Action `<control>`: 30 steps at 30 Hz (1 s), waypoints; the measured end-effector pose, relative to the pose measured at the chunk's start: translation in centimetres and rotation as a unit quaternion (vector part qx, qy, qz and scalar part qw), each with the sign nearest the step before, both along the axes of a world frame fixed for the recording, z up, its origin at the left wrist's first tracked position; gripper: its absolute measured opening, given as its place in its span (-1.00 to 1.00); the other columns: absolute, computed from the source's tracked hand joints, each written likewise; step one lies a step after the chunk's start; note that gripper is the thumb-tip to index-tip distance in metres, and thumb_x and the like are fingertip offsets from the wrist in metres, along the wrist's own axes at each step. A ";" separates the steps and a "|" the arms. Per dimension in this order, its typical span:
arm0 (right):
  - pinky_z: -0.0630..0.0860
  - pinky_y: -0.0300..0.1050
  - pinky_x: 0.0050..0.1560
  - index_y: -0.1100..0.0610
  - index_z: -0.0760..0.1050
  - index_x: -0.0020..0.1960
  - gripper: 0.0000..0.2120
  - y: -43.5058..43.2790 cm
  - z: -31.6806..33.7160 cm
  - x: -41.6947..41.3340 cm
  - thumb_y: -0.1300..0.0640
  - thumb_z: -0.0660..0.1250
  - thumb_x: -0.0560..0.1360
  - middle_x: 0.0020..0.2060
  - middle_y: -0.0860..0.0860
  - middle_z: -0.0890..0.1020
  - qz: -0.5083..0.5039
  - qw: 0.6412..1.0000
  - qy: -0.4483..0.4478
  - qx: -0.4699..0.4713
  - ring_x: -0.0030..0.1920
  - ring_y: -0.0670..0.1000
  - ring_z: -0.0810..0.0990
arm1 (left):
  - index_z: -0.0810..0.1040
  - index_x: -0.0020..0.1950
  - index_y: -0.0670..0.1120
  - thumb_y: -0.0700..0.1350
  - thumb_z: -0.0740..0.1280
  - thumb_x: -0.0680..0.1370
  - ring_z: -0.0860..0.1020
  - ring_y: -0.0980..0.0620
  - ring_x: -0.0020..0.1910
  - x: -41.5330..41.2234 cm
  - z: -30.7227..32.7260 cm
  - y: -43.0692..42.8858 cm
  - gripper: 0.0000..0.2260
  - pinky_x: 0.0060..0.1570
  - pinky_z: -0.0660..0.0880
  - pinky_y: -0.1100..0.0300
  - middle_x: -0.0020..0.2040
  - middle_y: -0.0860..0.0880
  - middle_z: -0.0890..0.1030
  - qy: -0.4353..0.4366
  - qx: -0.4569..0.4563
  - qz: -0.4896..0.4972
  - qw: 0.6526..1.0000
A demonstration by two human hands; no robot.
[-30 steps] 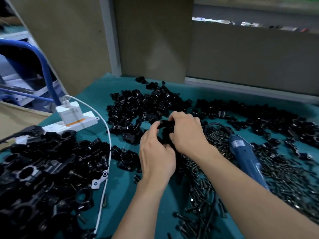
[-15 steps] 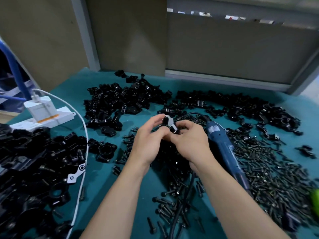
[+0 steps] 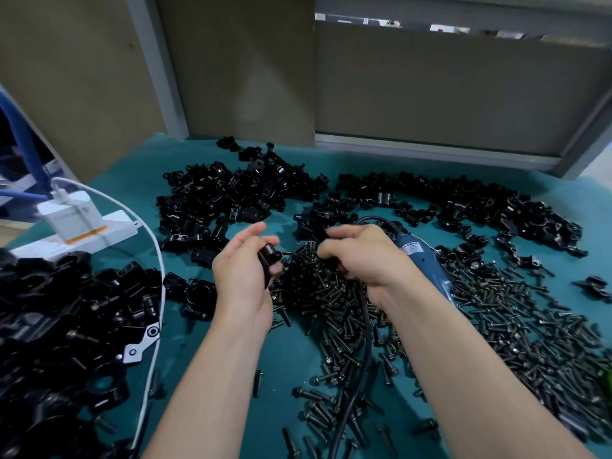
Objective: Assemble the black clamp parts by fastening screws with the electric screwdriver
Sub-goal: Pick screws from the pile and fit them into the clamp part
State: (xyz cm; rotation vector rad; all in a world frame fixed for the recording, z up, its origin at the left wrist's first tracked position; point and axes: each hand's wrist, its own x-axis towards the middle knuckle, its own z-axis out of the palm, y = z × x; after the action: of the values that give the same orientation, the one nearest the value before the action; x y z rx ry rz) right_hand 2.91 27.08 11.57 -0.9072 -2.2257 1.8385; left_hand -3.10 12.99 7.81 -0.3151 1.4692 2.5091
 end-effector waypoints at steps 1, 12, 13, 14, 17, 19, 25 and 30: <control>0.56 -0.21 -0.12 0.05 0.49 0.48 -0.43 -0.3 0.3 -0.5 0.31 0.47 0.50 0.16 0.02 0.65 0.024 0.999 0.034 -0.027 -0.06 -0.10 0.63 | 0.69 0.03 -0.15 -0.33 0.29 0.61 0.48 0.09 -0.44 0.1 0.1 -0.1 -0.81 -0.49 0.37 0.27 -0.30 -0.02 0.68 -0.016 0.022 0.002 1.000; 0.71 0.04 -0.02 0.03 0.60 0.20 -0.75 -3.4 -0.5 1.8 0.13 0.48 0.53 -0.11 0.03 0.77 0.075 0.994 0.070 -0.022 -0.14 0.06 0.74 | 0.65 0.05 -0.18 -0.47 0.06 0.48 0.67 0.02 -0.09 1.1 0.7 0.9 -0.58 -0.02 0.63 0.13 -0.11 -0.07 0.70 0.105 0.084 -0.095 0.986; 0.72 0.06 -0.03 0.05 0.62 0.13 -0.83 -3.8 -1.0 2.5 0.12 0.47 0.54 -0.15 0.06 0.76 0.060 0.994 0.081 -0.049 -0.19 0.06 0.73 | 0.65 0.07 -0.17 -0.49 0.06 0.48 0.68 0.01 -0.03 1.3 0.7 1.1 -0.55 0.04 0.63 0.15 -0.07 -0.07 0.71 0.130 0.084 -0.126 0.980; 0.72 0.11 -0.01 0.08 0.63 0.06 -0.90 -4.2 -1.4 3.1 0.13 0.46 0.55 -0.18 0.07 0.76 0.043 0.992 0.098 -0.067 -0.22 0.04 0.71 | 0.66 0.07 -0.15 -0.50 0.07 0.47 0.69 0.00 0.00 1.5 0.8 1.2 -0.55 0.06 0.62 0.17 -0.04 -0.08 0.72 0.154 0.085 -0.155 0.972; 0.68 0.28 0.02 0.10 0.67 -0.04 -0.93 -4.3 -2.6 4.8 0.13 0.42 0.57 -0.29 0.07 0.70 -0.002 0.991 0.132 -0.021 -0.27 0.01 0.64 | 0.72 -0.02 -0.09 -0.43 0.18 0.33 0.70 -0.01 0.04 1.9 0.7 1.4 -0.56 0.05 0.61 0.23 0.00 -0.12 0.73 0.191 0.075 -0.211 0.956; 0.64 0.33 -0.05 0.06 0.66 -0.05 -0.86 -4.3 -3.0 5.6 0.04 0.35 0.58 -0.28 0.11 0.68 -0.024 0.988 0.154 0.019 -0.29 0.01 0.61 | 0.76 -0.05 -0.07 -0.36 0.25 0.27 0.70 0.04 0.04 2.2 0.6 1.3 -0.59 0.01 0.59 0.26 0.04 -0.07 0.74 0.211 0.019 -0.231 0.950; 0.65 0.02 -0.08 -0.12 0.66 -0.01 -0.90 -3.6 -3.6 6.4 0.07 0.50 0.52 -0.21 -0.12 0.73 -0.122 0.972 0.191 0.069 -0.22 -0.08 0.67 | 0.79 -0.09 0.12 -0.22 0.32 0.23 0.61 0.30 0.14 2.9 -0.1 1.6 -0.60 0.14 0.56 0.26 0.22 0.23 0.66 0.306 -0.187 -0.218 0.908; 0.70 -0.02 -0.08 -0.19 0.66 -0.01 -0.62 -2.9 -3.5 7.0 0.26 0.61 0.39 -0.17 -0.08 0.77 -0.161 0.964 0.212 0.024 -0.16 0.02 0.75 | 0.72 0.16 0.22 -0.31 0.24 0.28 0.57 0.16 0.33 3.6 0.0 1.9 -0.38 0.38 0.50 0.01 0.31 0.26 0.61 0.373 -0.254 -0.296 0.842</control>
State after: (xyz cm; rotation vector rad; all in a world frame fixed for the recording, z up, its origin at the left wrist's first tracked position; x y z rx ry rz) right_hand 9.90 24.16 8.05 -0.7282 -1.7431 1.6342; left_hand 0.47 14.86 7.85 1.0102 2.0615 1.7405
